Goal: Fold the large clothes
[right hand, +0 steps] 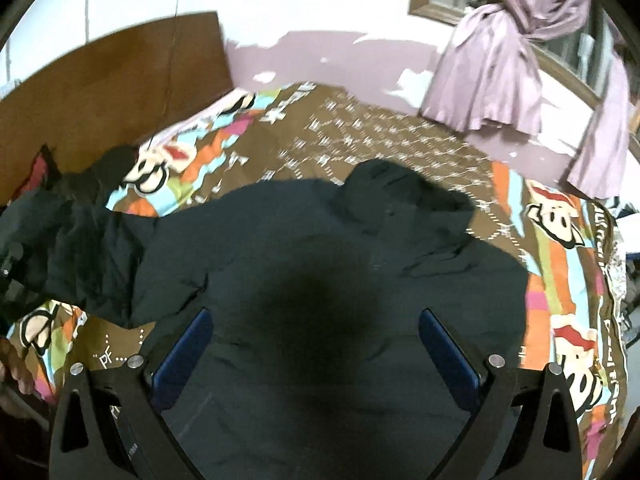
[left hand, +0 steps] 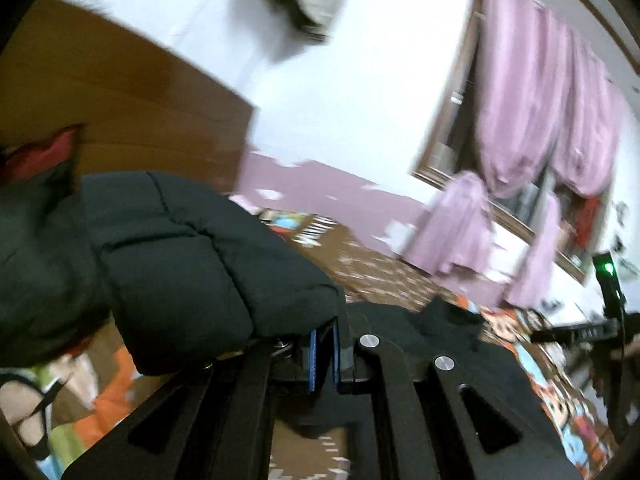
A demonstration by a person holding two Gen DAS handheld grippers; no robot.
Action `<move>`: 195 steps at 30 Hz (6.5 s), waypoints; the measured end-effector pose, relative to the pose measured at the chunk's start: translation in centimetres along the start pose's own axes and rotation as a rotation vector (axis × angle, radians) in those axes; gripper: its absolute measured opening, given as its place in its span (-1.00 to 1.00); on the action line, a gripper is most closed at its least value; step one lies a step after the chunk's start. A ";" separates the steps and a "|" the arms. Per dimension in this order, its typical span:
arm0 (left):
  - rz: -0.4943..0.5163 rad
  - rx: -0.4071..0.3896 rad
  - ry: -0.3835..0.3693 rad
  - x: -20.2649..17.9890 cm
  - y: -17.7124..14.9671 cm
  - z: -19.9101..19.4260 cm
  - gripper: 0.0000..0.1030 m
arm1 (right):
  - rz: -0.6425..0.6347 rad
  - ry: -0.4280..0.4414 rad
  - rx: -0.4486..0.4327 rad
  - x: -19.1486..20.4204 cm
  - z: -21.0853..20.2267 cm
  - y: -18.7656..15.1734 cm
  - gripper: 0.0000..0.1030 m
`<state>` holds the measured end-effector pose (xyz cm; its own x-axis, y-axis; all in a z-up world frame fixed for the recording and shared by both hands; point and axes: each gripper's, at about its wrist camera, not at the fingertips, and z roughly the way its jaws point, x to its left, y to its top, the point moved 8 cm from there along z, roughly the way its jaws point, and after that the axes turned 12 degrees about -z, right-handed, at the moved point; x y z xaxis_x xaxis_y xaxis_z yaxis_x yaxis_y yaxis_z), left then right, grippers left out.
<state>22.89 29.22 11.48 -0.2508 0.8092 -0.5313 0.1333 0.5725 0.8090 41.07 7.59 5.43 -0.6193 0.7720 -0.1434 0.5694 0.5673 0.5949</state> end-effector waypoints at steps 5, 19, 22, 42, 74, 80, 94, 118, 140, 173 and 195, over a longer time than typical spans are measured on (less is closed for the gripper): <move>0.121 0.102 -0.101 -8.2 -1.8 3.6 -0.93 | 0.127 -0.014 -0.086 -5.0 -1.6 -1.9 1.00; 0.436 0.438 -0.236 -23.2 -17.0 13.3 -0.93 | 0.552 0.096 -0.162 -17.5 2.7 -10.5 1.00; 0.481 0.538 -0.256 -24.2 -22.0 15.2 -0.93 | 0.579 0.153 -0.170 -18.0 3.5 -11.6 1.00; 0.701 0.802 -0.249 -22.3 -35.2 16.7 -0.54 | 0.801 0.575 -0.102 -16.4 7.3 -16.8 1.00; 0.337 0.593 0.093 -11.9 -18.1 21.4 0.26 | 0.648 0.052 -0.089 -22.9 6.2 -15.2 -0.80; 0.387 0.646 0.024 -13.3 -20.0 23.6 0.26 | 0.500 -0.006 -0.089 -21.9 7.2 -13.9 0.29; 0.609 0.725 0.035 -11.4 -25.2 25.3 0.30 | -0.035 -0.177 0.070 -16.8 11.9 -13.9 0.76; 0.674 0.732 0.044 -10.6 -27.6 25.8 0.45 | -0.010 -0.178 0.129 -16.9 15.3 -18.2 0.88; 0.357 0.512 0.003 -15.1 -11.4 35.5 0.58 | 0.398 -0.044 -0.115 -27.0 11.4 -5.7 0.92; 0.400 0.612 -0.225 -16.1 -12.9 38.6 -0.94 | 0.156 0.032 -0.077 -23.8 16.7 -4.6 -0.87; 0.625 0.739 -0.069 -10.9 -22.9 34.2 -0.83 | 0.026 -0.047 0.095 -20.6 19.5 -10.7 -0.92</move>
<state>55.33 11.78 -9.84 0.1237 0.9881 -0.0913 0.7980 -0.0443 0.6010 58.23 -8.78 -13.39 -0.5790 0.7981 -0.1668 0.6351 0.5697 0.5216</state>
